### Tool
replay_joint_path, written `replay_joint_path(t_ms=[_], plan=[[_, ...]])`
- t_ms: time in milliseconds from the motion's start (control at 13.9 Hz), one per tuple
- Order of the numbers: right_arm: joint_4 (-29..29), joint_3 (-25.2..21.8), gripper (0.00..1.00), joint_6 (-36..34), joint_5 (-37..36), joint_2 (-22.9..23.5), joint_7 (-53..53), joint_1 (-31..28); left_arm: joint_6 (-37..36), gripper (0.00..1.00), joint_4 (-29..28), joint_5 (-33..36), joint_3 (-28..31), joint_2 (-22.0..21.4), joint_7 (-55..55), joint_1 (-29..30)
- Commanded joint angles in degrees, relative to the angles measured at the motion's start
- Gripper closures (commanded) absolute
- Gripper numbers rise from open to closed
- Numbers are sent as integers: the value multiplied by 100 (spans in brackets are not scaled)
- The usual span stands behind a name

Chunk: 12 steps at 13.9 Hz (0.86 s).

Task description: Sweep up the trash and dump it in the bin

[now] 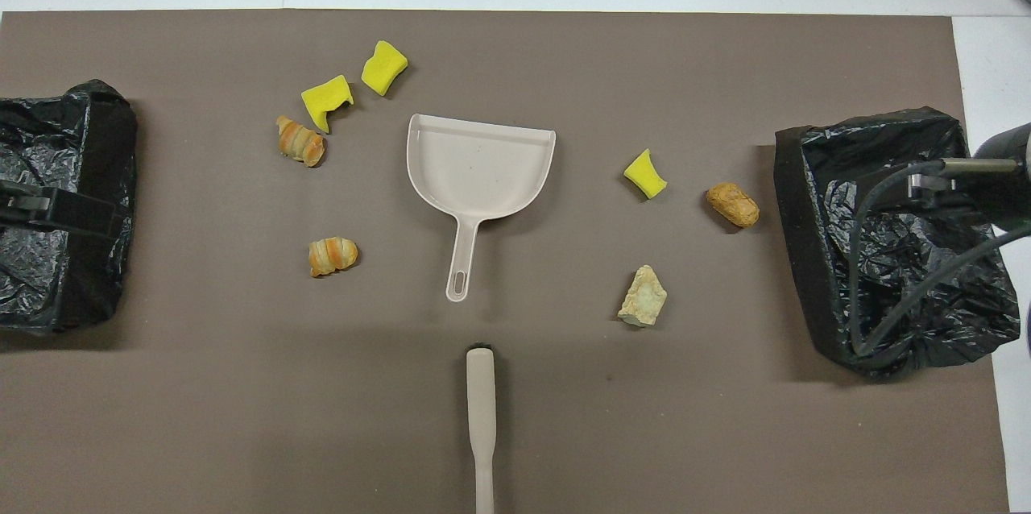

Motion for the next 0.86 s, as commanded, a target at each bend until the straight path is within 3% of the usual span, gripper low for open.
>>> replay_joint_path(t_ms=[0,576,793], plan=[[59,32,0,-63,116,17,-168,-84,-169,0,154,39,10,68,68,-22],[59,32,0,-11,116,17,-81,-75,-64,0,-57,-4,-34,42,50,-109],[33,32,0,-11,116,9,-72,-75,286,0,-477,-31,-42,-36,-28,-320]])
